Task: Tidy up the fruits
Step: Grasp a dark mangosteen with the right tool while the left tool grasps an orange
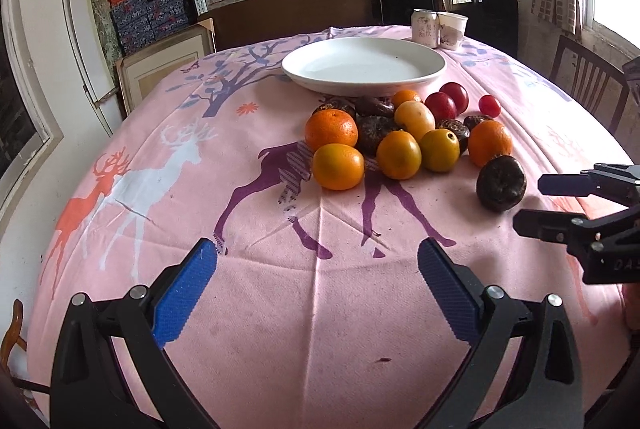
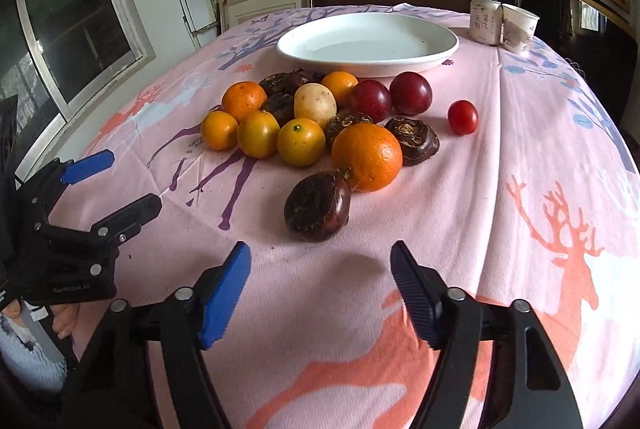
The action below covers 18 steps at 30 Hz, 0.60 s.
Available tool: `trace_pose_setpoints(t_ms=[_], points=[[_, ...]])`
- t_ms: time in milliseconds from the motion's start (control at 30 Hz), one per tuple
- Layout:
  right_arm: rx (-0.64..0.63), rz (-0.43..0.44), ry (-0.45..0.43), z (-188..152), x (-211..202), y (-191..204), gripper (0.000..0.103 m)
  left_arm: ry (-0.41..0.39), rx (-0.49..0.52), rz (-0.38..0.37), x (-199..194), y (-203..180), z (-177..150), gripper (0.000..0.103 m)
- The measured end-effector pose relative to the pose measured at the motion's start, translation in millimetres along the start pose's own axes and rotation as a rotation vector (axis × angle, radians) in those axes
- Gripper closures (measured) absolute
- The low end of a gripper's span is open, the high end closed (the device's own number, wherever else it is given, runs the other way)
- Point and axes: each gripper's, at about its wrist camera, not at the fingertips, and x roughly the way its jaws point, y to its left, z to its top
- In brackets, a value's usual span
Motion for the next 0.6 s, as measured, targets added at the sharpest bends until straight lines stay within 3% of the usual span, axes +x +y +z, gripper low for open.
trace_pose_setpoints(t_ms=[200,600], points=[[0.107,0.091,0.028,17,22,-15,0.065,0.033,-0.029,-0.050,9,6,5,0.004],[0.228,0.208,-0.001,15,24,-37,0.065,0.067,0.029,-0.080,49,0,45,0.005]])
